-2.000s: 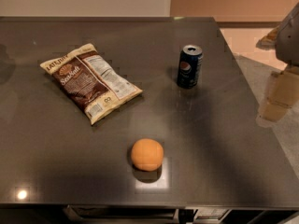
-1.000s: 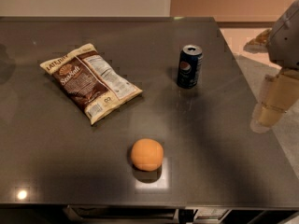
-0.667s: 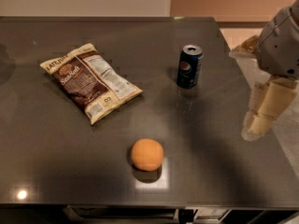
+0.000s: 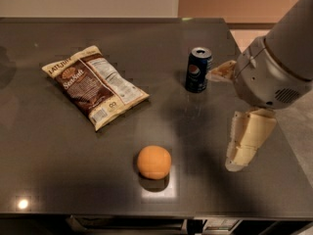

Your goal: Pick orange

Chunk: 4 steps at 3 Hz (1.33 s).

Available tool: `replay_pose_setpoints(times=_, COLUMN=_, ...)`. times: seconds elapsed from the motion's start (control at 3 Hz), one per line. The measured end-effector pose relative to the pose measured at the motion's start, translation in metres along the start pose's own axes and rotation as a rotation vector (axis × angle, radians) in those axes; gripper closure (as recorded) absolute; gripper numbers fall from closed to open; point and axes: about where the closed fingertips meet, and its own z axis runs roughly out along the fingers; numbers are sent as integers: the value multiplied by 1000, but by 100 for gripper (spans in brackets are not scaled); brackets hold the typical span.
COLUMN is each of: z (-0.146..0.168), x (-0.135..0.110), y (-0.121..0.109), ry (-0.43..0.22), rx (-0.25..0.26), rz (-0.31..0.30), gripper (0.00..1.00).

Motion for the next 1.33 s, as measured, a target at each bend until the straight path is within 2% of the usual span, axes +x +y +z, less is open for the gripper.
replay_pose_setpoints(times=0.67, z=55, x=-37, y=20, ry=-40, rx=-84, rz=-61, gripper=0)
replay_pose_setpoints(times=1.33, z=90, x=-48, y=35, ry=-37, rx=-136, rz=-84, gripper=0)
